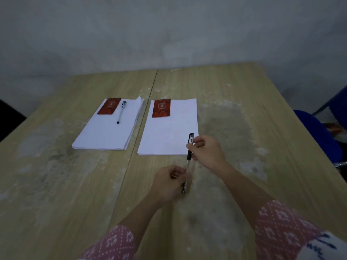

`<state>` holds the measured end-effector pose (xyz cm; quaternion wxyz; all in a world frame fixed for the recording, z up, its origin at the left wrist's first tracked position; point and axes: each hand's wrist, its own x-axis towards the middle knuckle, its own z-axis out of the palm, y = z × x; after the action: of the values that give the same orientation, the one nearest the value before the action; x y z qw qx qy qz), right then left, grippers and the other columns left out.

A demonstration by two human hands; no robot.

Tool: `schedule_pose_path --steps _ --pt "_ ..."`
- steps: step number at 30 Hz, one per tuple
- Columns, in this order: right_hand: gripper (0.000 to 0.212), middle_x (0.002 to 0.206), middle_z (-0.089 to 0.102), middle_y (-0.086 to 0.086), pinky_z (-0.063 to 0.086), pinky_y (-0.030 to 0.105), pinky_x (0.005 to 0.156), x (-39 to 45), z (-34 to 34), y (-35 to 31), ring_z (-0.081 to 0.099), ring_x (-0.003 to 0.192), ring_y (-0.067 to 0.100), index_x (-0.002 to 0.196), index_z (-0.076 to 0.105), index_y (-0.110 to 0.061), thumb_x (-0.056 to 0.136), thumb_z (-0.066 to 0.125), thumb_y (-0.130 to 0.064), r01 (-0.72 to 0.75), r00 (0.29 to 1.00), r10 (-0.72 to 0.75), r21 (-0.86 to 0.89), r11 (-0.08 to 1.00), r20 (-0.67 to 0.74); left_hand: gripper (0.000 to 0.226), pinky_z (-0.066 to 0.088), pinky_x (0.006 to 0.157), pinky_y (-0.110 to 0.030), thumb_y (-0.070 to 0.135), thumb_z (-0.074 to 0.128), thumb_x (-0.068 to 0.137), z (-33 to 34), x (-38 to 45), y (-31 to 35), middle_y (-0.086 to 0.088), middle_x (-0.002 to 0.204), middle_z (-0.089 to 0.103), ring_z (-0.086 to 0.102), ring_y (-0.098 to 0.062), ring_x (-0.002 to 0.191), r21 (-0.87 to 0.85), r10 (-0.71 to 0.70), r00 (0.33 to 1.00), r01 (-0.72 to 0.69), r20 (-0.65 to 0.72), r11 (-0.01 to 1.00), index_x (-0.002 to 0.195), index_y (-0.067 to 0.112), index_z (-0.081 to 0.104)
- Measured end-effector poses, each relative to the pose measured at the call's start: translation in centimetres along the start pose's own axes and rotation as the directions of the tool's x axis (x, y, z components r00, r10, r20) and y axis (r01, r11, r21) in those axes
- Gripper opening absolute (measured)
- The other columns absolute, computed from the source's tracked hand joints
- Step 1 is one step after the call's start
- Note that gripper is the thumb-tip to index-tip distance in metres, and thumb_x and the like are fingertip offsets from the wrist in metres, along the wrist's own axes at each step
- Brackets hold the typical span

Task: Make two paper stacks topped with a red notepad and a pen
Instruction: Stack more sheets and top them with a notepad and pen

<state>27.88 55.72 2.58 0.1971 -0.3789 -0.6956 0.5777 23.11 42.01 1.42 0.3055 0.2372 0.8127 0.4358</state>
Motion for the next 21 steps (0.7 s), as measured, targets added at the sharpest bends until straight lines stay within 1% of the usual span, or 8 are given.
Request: schedule_pose_path --steps 2,5,8,12,14,16,18,21 --pt "0.024 0.070 0.055 0.001 0.052 0.033 0.062 2.1 0.1 -0.6 0.059 0.058 0.019 0.097 0.057 -0.006 0.080 0.067 -0.019 0.030 0.999 -0.030 0.012 0.999 0.010 0.005 0.048 0.060 -0.015 0.018 0.060 0.084 -0.5 2.5 0.8 0.004 0.073 0.062 0.058 -0.010 0.066 0.069 0.055 0.998 -0.054 -0.015 0.996 0.080 0.017 0.063" --pt "0.029 0.085 0.059 0.003 0.046 0.022 0.060 5.8 -0.4 -0.8 0.056 0.074 0.016 0.107 0.056 -0.009 0.084 0.063 -0.025 0.082 0.997 -0.082 -0.093 0.992 0.000 0.013 0.054 0.074 -0.026 0.020 0.057 0.086 -1.2 7.0 2.0 0.001 0.084 0.066 0.060 -0.012 0.074 0.184 0.130 0.989 -0.115 -0.071 0.976 0.092 0.012 0.066" --pt "0.030 0.106 0.060 0.012 0.047 0.033 0.080 9.3 -1.5 1.0 0.057 0.095 0.025 0.112 0.055 -0.005 0.086 0.058 -0.021 0.090 0.990 -0.117 -0.298 0.950 -0.073 0.019 0.055 0.081 -0.032 0.021 0.059 0.085 -1.7 11.4 3.2 -0.008 0.094 0.071 0.062 -0.017 0.078 0.224 0.174 0.973 -0.137 -0.153 0.965 0.095 0.008 0.068" --pt "0.036 0.128 0.048 0.018 0.035 0.049 0.105 12.7 -2.6 4.5 0.041 0.122 0.037 0.117 0.050 -0.007 0.088 0.050 -0.027 0.066 0.985 -0.160 -0.701 0.710 -0.069 0.020 0.047 0.065 -0.014 0.017 0.059 0.086 -1.1 17.0 4.4 -0.010 0.089 0.070 0.059 -0.014 0.070 0.254 0.203 0.957 -0.147 -0.207 0.956 0.096 0.003 0.067" --pt "0.039 0.129 0.047 0.021 0.034 0.050 0.103 13.3 -2.6 5.9 0.042 0.121 0.038 0.119 0.049 -0.006 0.088 0.048 -0.029 0.059 0.978 -0.196 -0.787 0.613 -0.079 0.018 0.043 0.049 -0.004 0.012 0.057 0.086 -0.5 19.5 4.8 -0.012 0.083 0.069 0.058 -0.009 0.057 0.272 0.221 0.954 -0.161 -0.203 0.949 0.092 -0.001 0.067" --pt "0.039 0.114 0.058 0.024 0.045 0.052 0.090 13.6 -2.4 7.0 0.055 0.104 0.041 0.106 0.057 -0.003 0.083 0.044 -0.032 0.087 0.951 -0.296 -0.834 0.545 -0.094 0.018 0.040 0.039 -0.004 0.007 0.055 0.086 -0.1 21.5 5.1 -0.015 0.073 0.066 0.056 -0.005 0.040 0.271 0.215 0.955 -0.155 -0.206 0.950 0.084 -0.005 0.067" --pt "0.043 0.102 0.064 0.023 0.051 0.049 0.079 13.6 -2.2 7.5 0.061 0.090 0.040 0.097 0.060 -0.004 0.078 0.038 -0.036 0.090 0.938 -0.332 -0.856 0.509 -0.099 0.021 0.040 0.037 -0.006 0.006 0.053 0.086 0.2 23.0 5.0 -0.011 0.064 0.063 0.054 -0.006 0.039 0.306 0.214 0.955 -0.145 -0.204 0.941 0.076 -0.005 0.068" --pt "0.041 0.099 0.065 0.021 0.051 0.045 0.075 13.7 -2.3 7.6 0.062 0.086 0.037 0.095 0.060 -0.005 0.076 0.040 -0.035 0.099 0.922 -0.376 -0.877 0.470 -0.097 0.024 0.041 0.039 -0.005 0.006 0.053 0.084 0.6 24.0 4.4 -0.008 0.055 0.061 0.057 -0.009 0.044 0.360 0.206 0.962 -0.131 -0.178 0.924 0.067 -0.002 0.067"
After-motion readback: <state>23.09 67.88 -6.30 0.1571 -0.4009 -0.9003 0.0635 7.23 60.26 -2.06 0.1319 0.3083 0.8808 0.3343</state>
